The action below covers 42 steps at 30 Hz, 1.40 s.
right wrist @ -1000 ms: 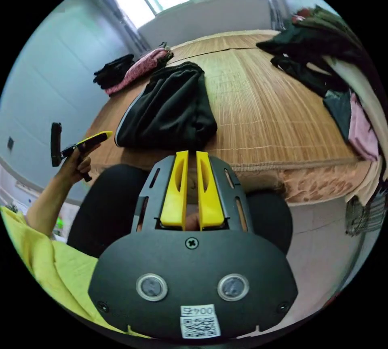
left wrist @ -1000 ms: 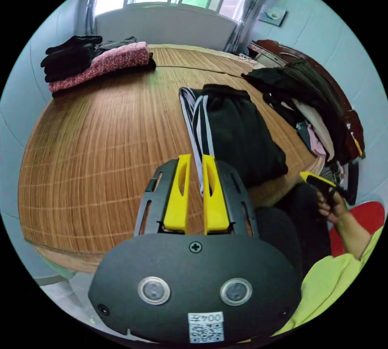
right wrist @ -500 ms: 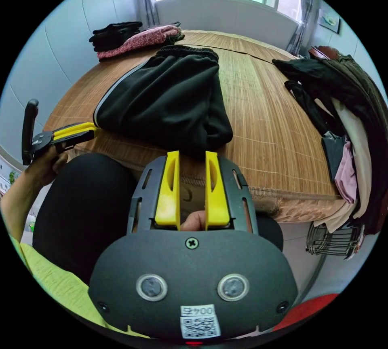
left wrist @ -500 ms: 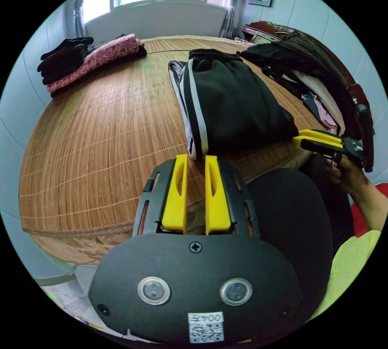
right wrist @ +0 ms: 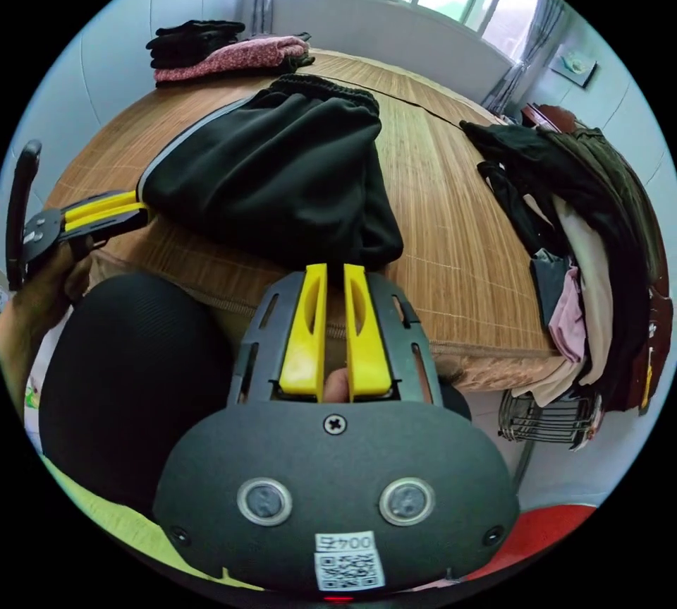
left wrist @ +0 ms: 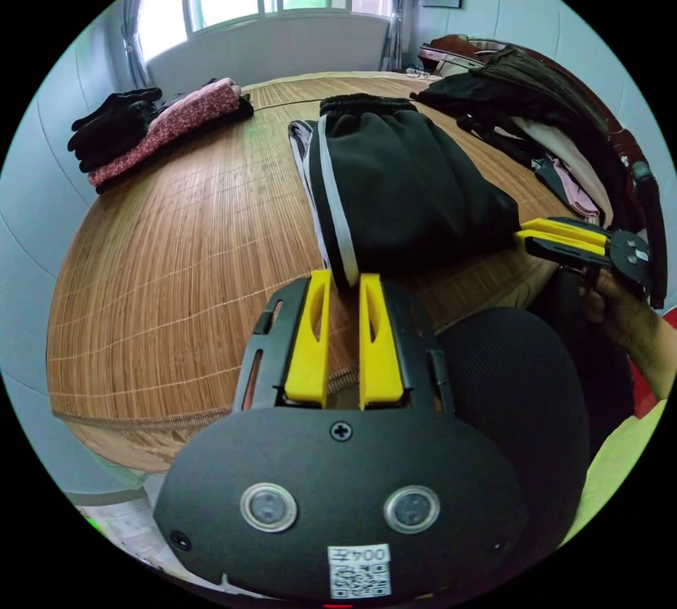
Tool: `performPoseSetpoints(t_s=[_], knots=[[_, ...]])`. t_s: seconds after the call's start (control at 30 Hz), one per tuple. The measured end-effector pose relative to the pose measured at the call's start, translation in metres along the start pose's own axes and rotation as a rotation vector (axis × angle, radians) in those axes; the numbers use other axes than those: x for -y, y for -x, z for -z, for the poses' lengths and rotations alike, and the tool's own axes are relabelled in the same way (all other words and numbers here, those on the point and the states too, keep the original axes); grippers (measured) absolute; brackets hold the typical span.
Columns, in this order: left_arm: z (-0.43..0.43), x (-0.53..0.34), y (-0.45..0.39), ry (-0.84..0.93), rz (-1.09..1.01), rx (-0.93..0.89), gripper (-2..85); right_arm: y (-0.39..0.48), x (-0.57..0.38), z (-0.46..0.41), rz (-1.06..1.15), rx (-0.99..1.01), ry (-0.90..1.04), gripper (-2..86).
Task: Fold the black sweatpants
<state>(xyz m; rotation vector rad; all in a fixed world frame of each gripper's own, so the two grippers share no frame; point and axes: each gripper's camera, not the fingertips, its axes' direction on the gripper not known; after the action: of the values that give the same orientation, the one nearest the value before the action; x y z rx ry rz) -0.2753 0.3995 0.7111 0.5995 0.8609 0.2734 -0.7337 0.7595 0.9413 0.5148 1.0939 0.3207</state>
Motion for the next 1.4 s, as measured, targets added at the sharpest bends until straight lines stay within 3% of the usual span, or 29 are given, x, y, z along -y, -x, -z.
performPoseSetpoints(t_s=[0.33,0.4,0.7,0.87,1.03,1.2,1.3,1.4], knots=[[0.006,0.01,0.013,0.013,-0.042,-0.13,1.4,-0.048,0.002,0.009,0.295,-0.02,0.021,-0.4],[-0.003,0.009,0.007,0.056,-0.062,-0.131,1.3,-0.069,-0.006,-0.015,0.242,0.087,0.097,-0.3],[-0.009,0.02,0.003,0.091,-0.05,-0.183,3.2,-0.109,-0.028,-0.021,0.11,0.145,0.066,4.0],[-0.003,0.023,0.009,0.095,-0.011,-0.25,5.7,-0.173,-0.053,-0.029,-0.178,0.44,-0.026,12.1],[-0.013,0.031,0.008,0.101,0.048,-0.267,4.3,-0.176,-0.044,-0.081,-0.219,0.472,0.094,5.7],[0.005,0.033,0.014,0.081,0.009,-0.167,4.1,-0.149,-0.069,-0.042,-0.087,0.438,0.003,4.3],[0.0,0.023,0.031,0.156,0.032,-0.282,5.6,-0.141,-0.11,-0.067,-0.092,0.492,0.085,5.6],[0.011,0.017,0.039,0.196,0.058,-0.352,7.2,-0.167,-0.139,-0.063,-0.195,0.604,0.019,6.5]])
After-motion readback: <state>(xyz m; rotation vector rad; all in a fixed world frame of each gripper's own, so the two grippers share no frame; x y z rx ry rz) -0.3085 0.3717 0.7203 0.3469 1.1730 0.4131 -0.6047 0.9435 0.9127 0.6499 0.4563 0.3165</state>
